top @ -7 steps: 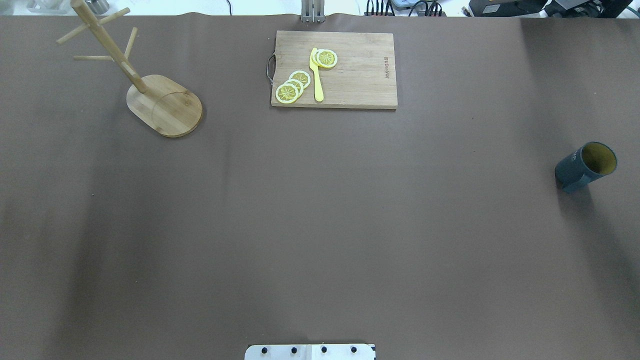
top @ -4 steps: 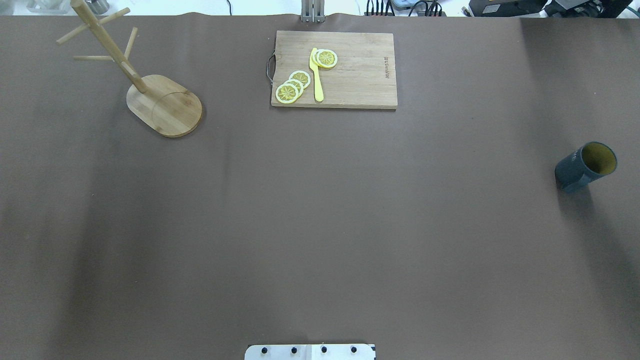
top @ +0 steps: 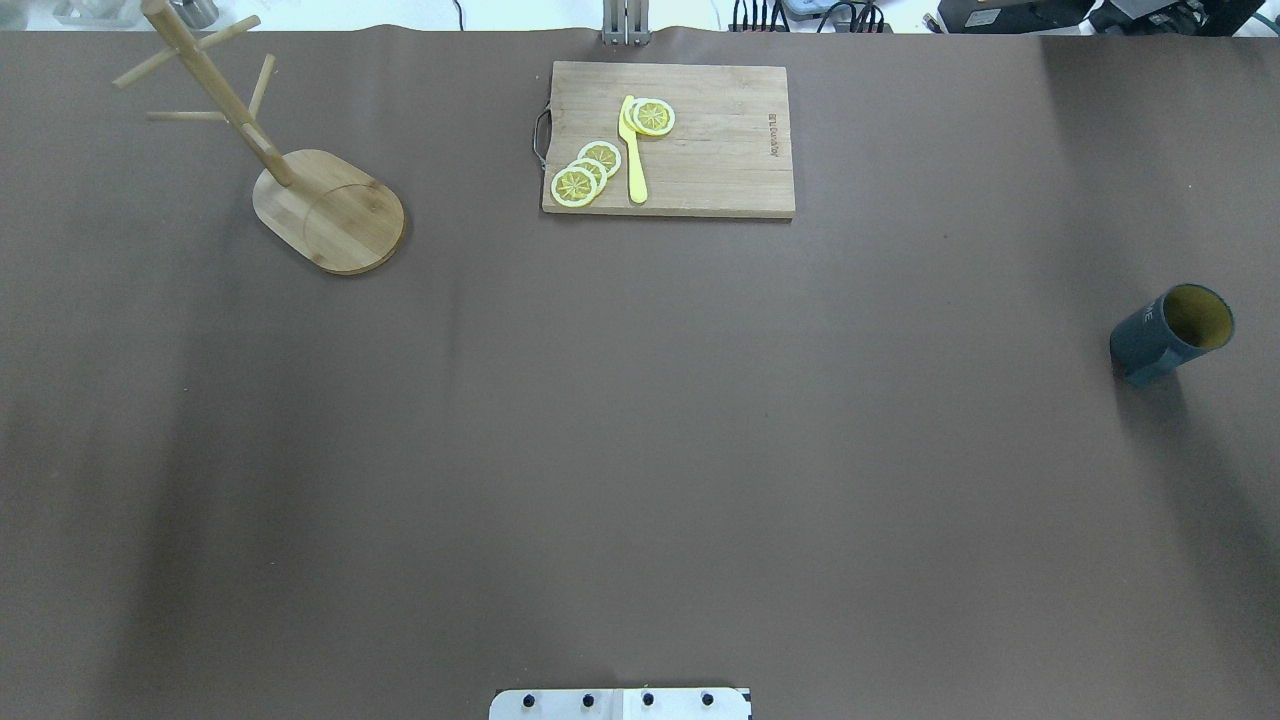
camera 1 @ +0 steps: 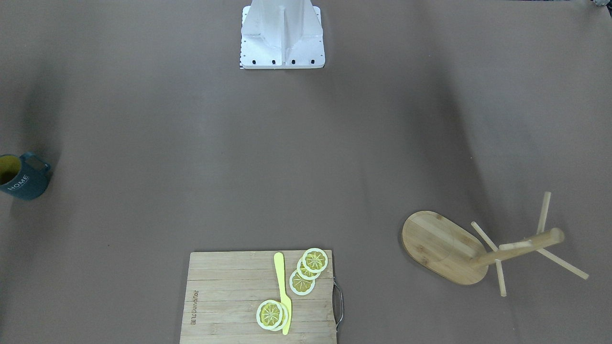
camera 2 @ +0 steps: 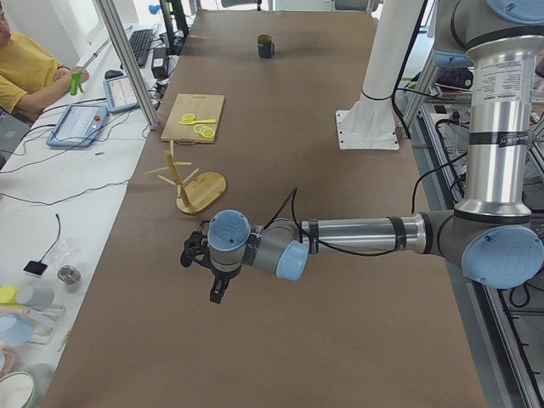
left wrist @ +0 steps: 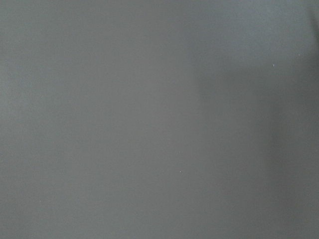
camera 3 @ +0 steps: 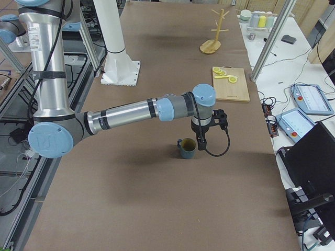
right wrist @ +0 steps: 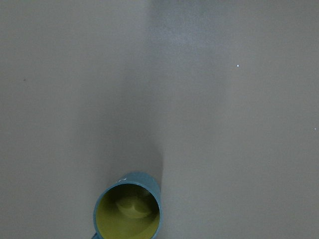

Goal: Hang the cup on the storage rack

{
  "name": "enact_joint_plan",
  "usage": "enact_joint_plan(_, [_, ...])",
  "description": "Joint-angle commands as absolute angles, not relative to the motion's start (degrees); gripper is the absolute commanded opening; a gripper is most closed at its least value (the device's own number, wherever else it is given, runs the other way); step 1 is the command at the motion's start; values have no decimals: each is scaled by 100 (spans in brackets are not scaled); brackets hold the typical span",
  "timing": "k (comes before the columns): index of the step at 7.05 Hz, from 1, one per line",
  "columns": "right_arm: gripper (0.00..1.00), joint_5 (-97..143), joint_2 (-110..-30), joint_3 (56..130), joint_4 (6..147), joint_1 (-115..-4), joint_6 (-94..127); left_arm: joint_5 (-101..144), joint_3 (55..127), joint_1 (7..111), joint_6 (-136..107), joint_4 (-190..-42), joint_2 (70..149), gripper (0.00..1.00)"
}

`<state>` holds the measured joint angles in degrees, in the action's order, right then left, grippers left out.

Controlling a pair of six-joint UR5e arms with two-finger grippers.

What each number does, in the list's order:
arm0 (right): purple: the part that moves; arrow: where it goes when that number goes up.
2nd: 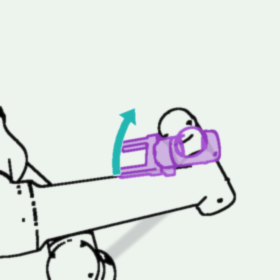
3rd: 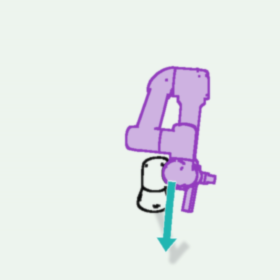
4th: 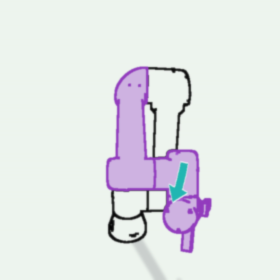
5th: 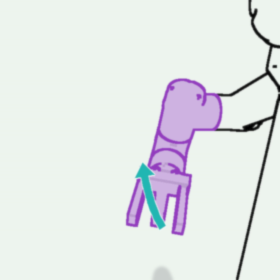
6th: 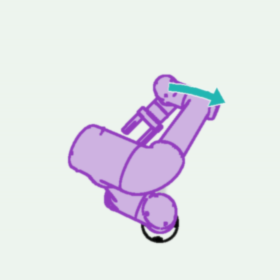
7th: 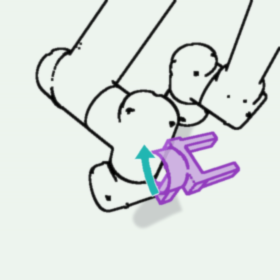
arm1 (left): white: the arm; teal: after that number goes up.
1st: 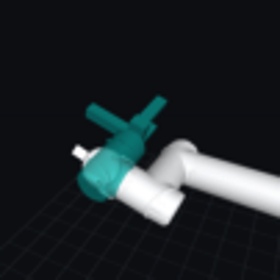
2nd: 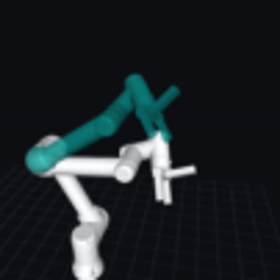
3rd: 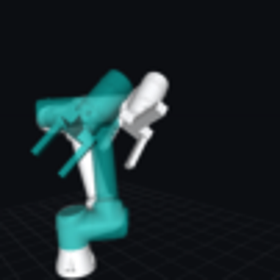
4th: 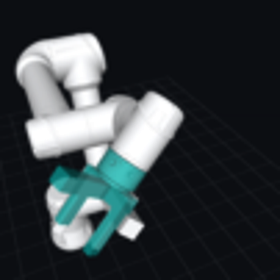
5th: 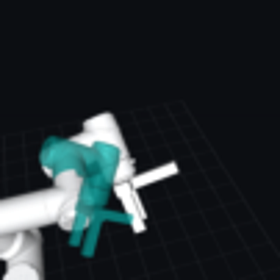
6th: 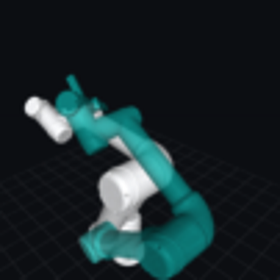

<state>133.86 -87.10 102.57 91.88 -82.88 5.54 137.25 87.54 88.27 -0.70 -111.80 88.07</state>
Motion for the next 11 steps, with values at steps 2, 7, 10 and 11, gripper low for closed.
enact_joint_plan(2, [100, 13386, -8710, 10257, 9193, -8288, 554, 13729, 8754, 8833, -70, -11180, 8807, 98])
enact_joint_plan(7, [100, 13395, -8701, 10301, 9185, -7973, 939, 13746, 8763, 8824, -79, -11162, 8807, 98])
enact_joint_plan(10, [100, 13342, -8753, 10284, 9185, -7656, 1310, 13755, 8728, 8833, -79, -11153, 8807, 98])
enact_joint_plan(11, [100, 13211, -8763, 10205, 9185, -7603, 1310, 13772, 8701, 8833, -70, -11153, 8789, 98])
